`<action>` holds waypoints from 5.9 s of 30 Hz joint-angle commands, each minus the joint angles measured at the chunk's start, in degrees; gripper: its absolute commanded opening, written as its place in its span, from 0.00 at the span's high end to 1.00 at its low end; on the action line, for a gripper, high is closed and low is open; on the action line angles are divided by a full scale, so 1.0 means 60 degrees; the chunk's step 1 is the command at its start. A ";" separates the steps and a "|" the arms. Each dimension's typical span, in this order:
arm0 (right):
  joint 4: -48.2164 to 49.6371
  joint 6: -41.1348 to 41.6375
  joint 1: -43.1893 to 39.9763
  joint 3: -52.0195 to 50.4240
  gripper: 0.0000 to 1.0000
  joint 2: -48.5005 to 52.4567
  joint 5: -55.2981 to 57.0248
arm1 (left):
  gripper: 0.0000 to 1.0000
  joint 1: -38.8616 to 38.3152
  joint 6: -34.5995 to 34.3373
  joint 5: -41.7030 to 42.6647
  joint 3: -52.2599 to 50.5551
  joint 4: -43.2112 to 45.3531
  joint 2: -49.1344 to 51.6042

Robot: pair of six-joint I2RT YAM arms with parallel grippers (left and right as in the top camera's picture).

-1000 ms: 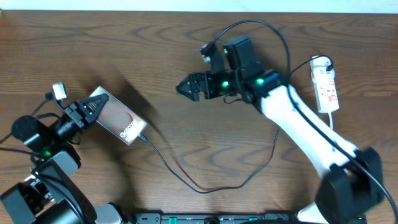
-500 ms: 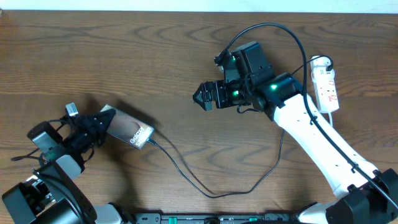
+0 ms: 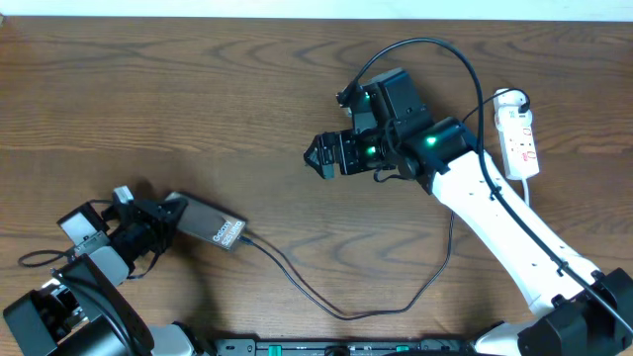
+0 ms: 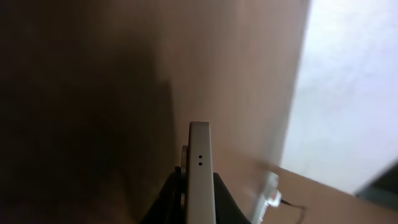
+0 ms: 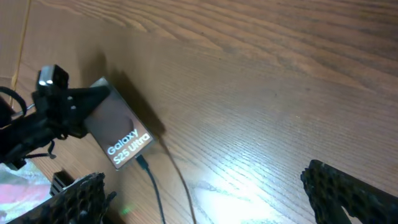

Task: Plug charger to phone and switch on socket
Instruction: 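Lower the phone with the left gripper onto the table, then open the left gripper and release the phone flat on the table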

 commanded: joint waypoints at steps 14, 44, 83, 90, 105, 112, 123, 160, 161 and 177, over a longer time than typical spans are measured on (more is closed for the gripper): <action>-0.0011 -0.0182 0.0080 0.0091 0.01 -0.0131 0.0113 | 0.93 0.0040 0.0488 -0.1818 0.0073 -0.1654 -0.0047; -0.0044 -0.0182 0.0080 0.0091 0.01 -0.0131 0.0113 | 0.50 0.0040 0.0488 -0.1818 0.0073 -0.2452 -0.0051; -0.0178 -0.0186 0.0080 0.0091 0.01 -0.0131 0.0113 | 0.14 0.0040 0.0481 -0.2280 0.0087 -0.1512 -0.0051; -0.0219 -0.0259 0.0080 0.0091 0.01 -0.0131 0.0113 | 0.13 0.0040 0.0477 -0.2277 0.0273 -0.0561 -0.0051; -0.0204 -0.0331 0.0080 0.0091 0.01 -0.0127 0.0189 | 0.13 0.0011 0.0477 -0.2626 0.0670 -0.1231 -0.0051; -0.0204 -0.0331 0.0080 0.0091 0.01 -0.0131 0.0189 | 0.13 0.0011 0.0477 -0.3610 0.0670 -0.2495 -0.0051; -0.0200 -0.0328 0.0080 0.0091 0.01 -0.0131 0.0189 | 0.13 0.0011 0.0481 -0.5260 0.0670 -0.3672 -0.0051; -0.0219 -0.0328 0.0080 0.0091 0.01 -0.0127 0.0182 | 0.13 0.0011 0.0525 -0.6794 0.0667 -0.5901 -0.0051; -0.0219 -0.0328 0.0080 0.0091 0.01 -0.0127 0.0182 | 0.13 0.0011 0.0525 -0.6819 0.0667 -0.5934 -0.0051; -0.0219 -0.0328 0.0080 0.0091 0.01 -0.0127 0.0182 | 0.13 0.0011 0.0525 -0.7865 0.0667 -0.6233 -0.0051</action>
